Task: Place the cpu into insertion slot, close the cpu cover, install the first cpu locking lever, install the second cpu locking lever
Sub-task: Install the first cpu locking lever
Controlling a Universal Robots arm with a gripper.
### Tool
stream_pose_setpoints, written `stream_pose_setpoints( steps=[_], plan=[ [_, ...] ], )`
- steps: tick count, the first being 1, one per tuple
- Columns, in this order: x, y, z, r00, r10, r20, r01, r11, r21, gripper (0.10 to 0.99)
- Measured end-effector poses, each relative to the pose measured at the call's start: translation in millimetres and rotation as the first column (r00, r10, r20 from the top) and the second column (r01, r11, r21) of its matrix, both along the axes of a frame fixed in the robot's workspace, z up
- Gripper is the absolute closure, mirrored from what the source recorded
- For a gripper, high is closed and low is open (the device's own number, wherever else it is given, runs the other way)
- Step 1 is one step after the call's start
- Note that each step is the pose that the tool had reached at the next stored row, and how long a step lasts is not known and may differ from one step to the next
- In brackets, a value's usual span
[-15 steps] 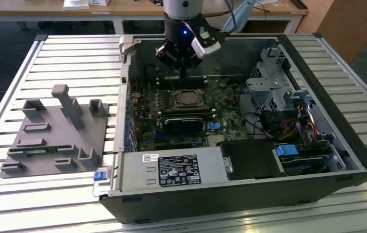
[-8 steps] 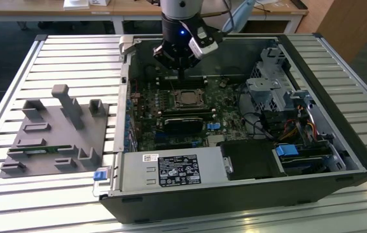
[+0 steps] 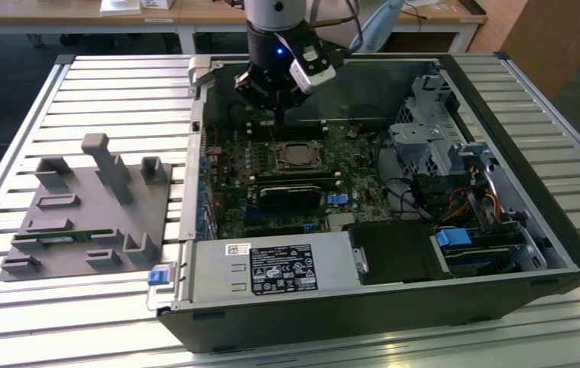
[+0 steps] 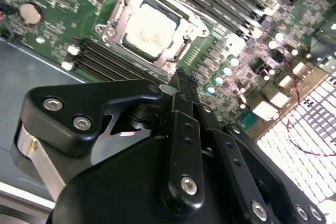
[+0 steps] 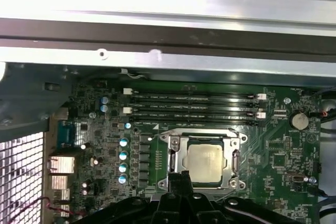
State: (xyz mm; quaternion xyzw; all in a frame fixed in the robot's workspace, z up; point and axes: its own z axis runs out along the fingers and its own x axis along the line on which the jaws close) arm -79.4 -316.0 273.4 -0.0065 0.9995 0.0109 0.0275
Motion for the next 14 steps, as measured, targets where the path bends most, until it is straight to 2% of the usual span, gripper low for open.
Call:
stream_pose_setpoints(
  steps=[4,9,14],
  plan=[
    [-8.8,0.0,-1.0,1.0000,0.000,0.0002,0.000,1.0000,0.000,0.980],
    [-19.8,0.5,-6.3,1.0000,0.002,0.0000,-0.002,1.0000,0.000,0.980],
    [-28.1,4.3,-9.7,1.0000,0.006,0.0000,-0.006,1.0000,0.000,0.980]
  ],
)
